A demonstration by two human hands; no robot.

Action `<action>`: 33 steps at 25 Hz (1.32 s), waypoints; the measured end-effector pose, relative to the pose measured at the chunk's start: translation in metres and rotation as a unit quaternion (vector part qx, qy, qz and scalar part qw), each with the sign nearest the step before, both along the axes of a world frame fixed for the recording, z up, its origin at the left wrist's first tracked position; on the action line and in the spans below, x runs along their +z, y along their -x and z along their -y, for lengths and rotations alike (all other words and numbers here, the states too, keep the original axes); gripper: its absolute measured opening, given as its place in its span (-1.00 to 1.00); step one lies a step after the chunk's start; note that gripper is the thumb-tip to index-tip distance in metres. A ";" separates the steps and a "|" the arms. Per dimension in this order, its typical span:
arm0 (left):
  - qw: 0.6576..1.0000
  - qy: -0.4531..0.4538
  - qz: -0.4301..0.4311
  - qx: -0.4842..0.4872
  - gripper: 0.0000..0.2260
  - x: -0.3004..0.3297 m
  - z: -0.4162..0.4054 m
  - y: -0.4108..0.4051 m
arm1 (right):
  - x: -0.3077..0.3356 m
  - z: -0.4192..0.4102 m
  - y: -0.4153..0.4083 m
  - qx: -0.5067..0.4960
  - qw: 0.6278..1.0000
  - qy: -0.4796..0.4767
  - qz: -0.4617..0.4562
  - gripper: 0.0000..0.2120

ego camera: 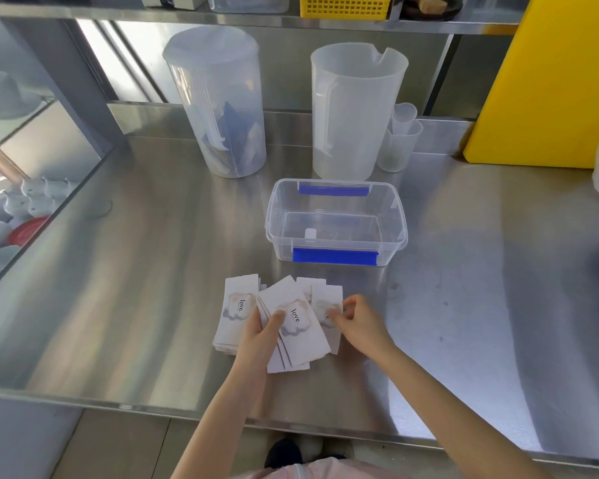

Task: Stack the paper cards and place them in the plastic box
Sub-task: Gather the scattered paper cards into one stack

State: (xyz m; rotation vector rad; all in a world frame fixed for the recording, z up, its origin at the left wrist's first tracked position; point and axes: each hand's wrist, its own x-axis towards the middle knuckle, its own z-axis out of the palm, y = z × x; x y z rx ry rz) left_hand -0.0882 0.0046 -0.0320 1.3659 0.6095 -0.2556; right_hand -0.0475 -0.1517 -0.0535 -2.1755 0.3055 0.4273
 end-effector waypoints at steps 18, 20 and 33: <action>1.000 0.001 0.001 0.018 -0.73 0.012 -0.016 0.006 | 0.026 0.005 0.007 0.049 0.967 -0.248 -0.017 -0.92; 1.000 0.006 0.003 0.015 -0.78 0.012 -0.012 0.004 | 0.030 -0.001 0.010 0.113 0.969 -0.217 -0.028 -0.91; 0.999 -0.022 0.018 0.022 -0.82 0.014 -0.017 0.011 | 0.010 -0.024 -0.003 0.156 0.974 -0.140 -0.083 -0.74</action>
